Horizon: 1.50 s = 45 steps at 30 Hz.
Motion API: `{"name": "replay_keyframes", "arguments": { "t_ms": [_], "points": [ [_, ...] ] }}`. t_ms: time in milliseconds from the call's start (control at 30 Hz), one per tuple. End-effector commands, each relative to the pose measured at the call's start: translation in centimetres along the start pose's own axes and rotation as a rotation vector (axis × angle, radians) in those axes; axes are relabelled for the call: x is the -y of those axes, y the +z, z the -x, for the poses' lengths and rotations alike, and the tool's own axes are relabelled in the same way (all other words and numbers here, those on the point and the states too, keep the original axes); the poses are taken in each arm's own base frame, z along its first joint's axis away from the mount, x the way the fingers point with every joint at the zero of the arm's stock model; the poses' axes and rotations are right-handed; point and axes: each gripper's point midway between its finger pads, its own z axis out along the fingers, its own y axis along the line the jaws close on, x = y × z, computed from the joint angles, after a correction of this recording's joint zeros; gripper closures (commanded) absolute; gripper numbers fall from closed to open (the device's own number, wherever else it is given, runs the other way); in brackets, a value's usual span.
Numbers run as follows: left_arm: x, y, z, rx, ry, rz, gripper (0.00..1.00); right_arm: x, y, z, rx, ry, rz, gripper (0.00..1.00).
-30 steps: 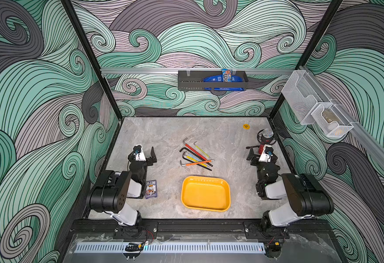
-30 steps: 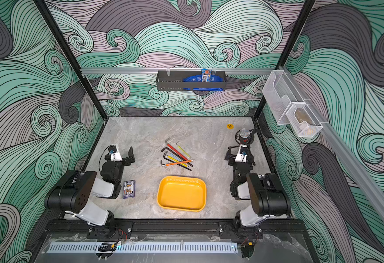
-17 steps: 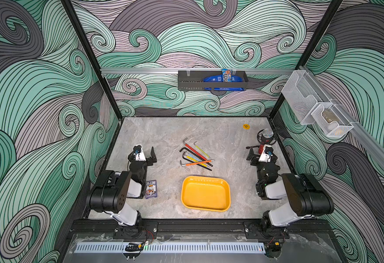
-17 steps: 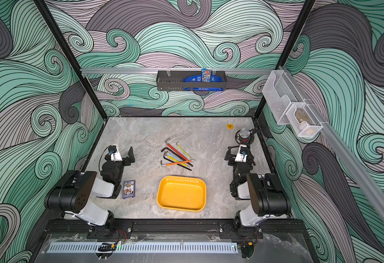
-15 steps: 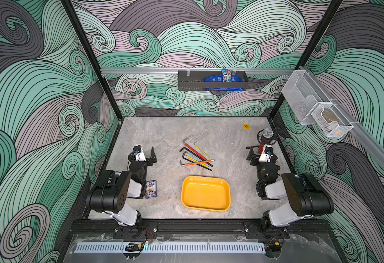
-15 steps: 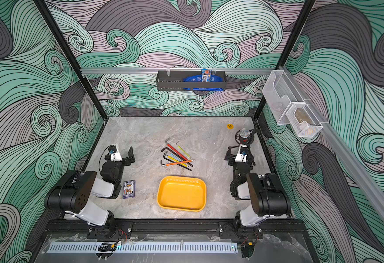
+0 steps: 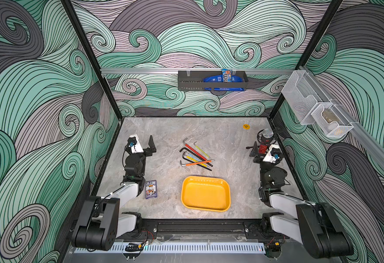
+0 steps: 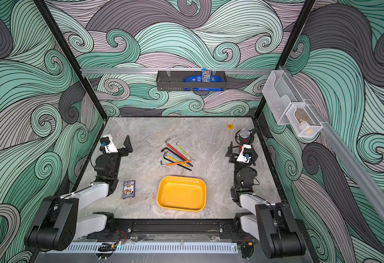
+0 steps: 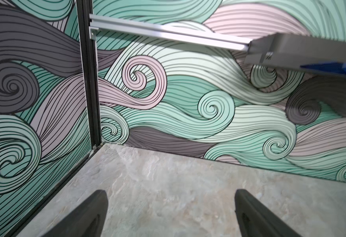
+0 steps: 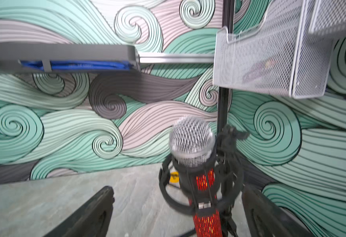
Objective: Put the hex key on the desktop into the storage box
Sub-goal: Pick up the Allen key from the center of the board.
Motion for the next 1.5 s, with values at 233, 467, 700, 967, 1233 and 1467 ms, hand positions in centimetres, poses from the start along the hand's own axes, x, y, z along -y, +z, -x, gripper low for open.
{"name": "replay_keyframes", "arguments": {
  "t_ms": [233, 467, 700, 967, 1233, 1467],
  "points": [
    [4.7, 1.2, 12.5, -0.086, -0.353, 0.036, 0.02, -7.6, 8.0, 17.3, -0.102, 0.357, 0.135, 0.00],
    [9.1, 0.6, 8.5, -0.336, -0.773, -0.143, 0.01, -16.1, 6.7, 13.2, -0.508, 0.398, 0.397, 0.00],
    [9.9, -6.4, -2.2, -0.960, -0.570, 0.058, 0.01, -22.5, -0.4, 5.3, -0.776, -0.067, 0.593, 0.19],
    [5.2, -15.9, -6.1, -1.112, -0.360, 0.091, 0.08, -29.2, -9.9, -3.9, -0.883, -0.413, 1.116, 0.49],
    [6.3, -18.7, -6.0, -1.138, -0.312, -0.094, 0.22, -31.5, -12.0, -8.1, -0.798, -0.608, 1.342, 0.41],
    [6.5, -19.3, -4.4, -1.139, -0.301, -0.127, 0.22, -31.9, -11.8, -12.5, -0.735, -0.838, 1.420, 0.41]
  ]
}}
